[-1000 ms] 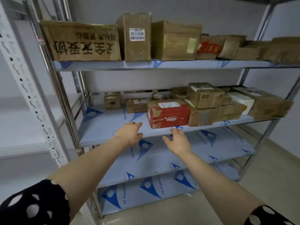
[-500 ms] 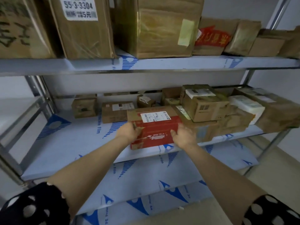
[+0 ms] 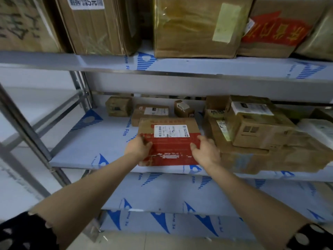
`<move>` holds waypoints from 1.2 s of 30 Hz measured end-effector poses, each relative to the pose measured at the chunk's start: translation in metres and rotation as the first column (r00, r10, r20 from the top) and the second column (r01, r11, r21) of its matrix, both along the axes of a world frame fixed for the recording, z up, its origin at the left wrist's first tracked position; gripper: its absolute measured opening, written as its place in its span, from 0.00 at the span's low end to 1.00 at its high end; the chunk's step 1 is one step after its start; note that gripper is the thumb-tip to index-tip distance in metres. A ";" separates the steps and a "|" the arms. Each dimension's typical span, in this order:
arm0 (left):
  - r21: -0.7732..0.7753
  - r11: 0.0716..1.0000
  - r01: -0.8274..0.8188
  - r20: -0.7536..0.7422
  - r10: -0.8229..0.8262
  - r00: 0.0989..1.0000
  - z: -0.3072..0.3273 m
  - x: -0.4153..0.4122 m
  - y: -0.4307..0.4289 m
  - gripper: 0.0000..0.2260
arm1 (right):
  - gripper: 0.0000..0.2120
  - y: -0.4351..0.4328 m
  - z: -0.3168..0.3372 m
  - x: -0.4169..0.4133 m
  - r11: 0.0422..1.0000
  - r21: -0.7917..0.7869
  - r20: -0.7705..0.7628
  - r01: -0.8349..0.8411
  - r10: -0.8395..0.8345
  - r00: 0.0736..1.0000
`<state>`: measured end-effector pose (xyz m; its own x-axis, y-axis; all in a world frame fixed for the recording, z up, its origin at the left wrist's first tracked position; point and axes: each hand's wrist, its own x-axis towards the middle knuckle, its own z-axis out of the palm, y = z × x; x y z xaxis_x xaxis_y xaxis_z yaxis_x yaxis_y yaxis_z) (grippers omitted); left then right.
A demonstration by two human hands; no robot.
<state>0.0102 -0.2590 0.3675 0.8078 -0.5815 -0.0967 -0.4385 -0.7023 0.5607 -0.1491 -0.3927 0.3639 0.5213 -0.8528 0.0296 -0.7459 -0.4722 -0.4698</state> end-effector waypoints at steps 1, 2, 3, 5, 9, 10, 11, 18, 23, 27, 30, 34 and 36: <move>0.000 0.999 -0.032 0.001 0.032 0.999 -0.002 0.002 0.009 0.13 | 0.21 0.004 0.000 0.001 0.999 0.031 0.029 -0.029 0.028 0.999; -0.009 0.998 -0.062 -0.001 0.062 0.998 -0.002 0.003 0.018 0.13 | 0.21 0.008 -0.001 0.002 0.997 0.043 0.047 -0.060 0.058 0.997; -0.021 0.996 -0.088 -0.008 0.087 0.996 -0.002 0.006 0.026 0.13 | 0.21 0.012 -0.001 0.003 0.995 0.037 0.053 -0.090 0.088 0.995; -0.064 0.987 -0.147 -0.035 0.145 0.989 0.000 0.012 0.040 0.14 | 0.20 0.018 0.000 0.005 0.988 0.021 0.061 -0.150 0.149 0.987; -0.216 0.894 -0.392 -0.231 0.344 0.910 0.002 0.019 0.058 0.16 | 0.16 0.032 -0.003 0.014 0.959 0.050 0.087 -0.277 0.272 0.958; -0.246 0.861 -0.445 -0.303 0.367 0.879 0.002 0.016 0.059 0.17 | 0.15 0.034 -0.003 0.017 0.954 0.033 0.069 -0.298 0.295 0.953; -0.282 0.834 -0.474 -0.367 0.363 0.857 0.001 0.012 0.059 0.17 | 0.15 0.034 0.000 0.019 0.951 -0.018 0.031 -0.309 0.309 0.951; -0.331 0.836 -0.437 -0.588 0.180 0.789 -0.005 -0.028 0.037 0.17 | 0.15 0.028 -0.003 0.031 0.877 -0.128 0.013 -0.464 0.469 0.883; -0.312 0.831 -0.461 -0.495 0.272 0.825 0.000 -0.014 0.036 0.21 | 0.21 0.048 -0.007 0.030 0.807 -0.256 -0.074 -0.533 0.533 0.843; -0.326 0.819 -0.473 -0.498 0.276 0.822 0.001 -0.015 0.038 0.19 | 0.14 0.037 0.001 0.034 0.846 -0.214 0.020 -0.488 0.503 0.864; -0.318 0.825 -0.467 -0.543 0.245 0.803 0.000 -0.024 0.036 0.18 | 0.26 0.019 0.010 0.041 0.942 0.023 0.066 -0.334 0.332 0.941; -0.282 0.822 -0.494 -0.597 0.253 0.761 -0.003 -0.031 0.038 0.20 | 0.31 0.014 0.008 0.047 0.905 0.346 0.184 -0.248 0.194 0.964; -0.280 0.807 -0.520 -0.610 0.268 0.746 -0.004 -0.032 0.043 0.19 | 0.30 0.017 0.004 0.045 0.873 0.423 0.226 -0.242 0.157 0.961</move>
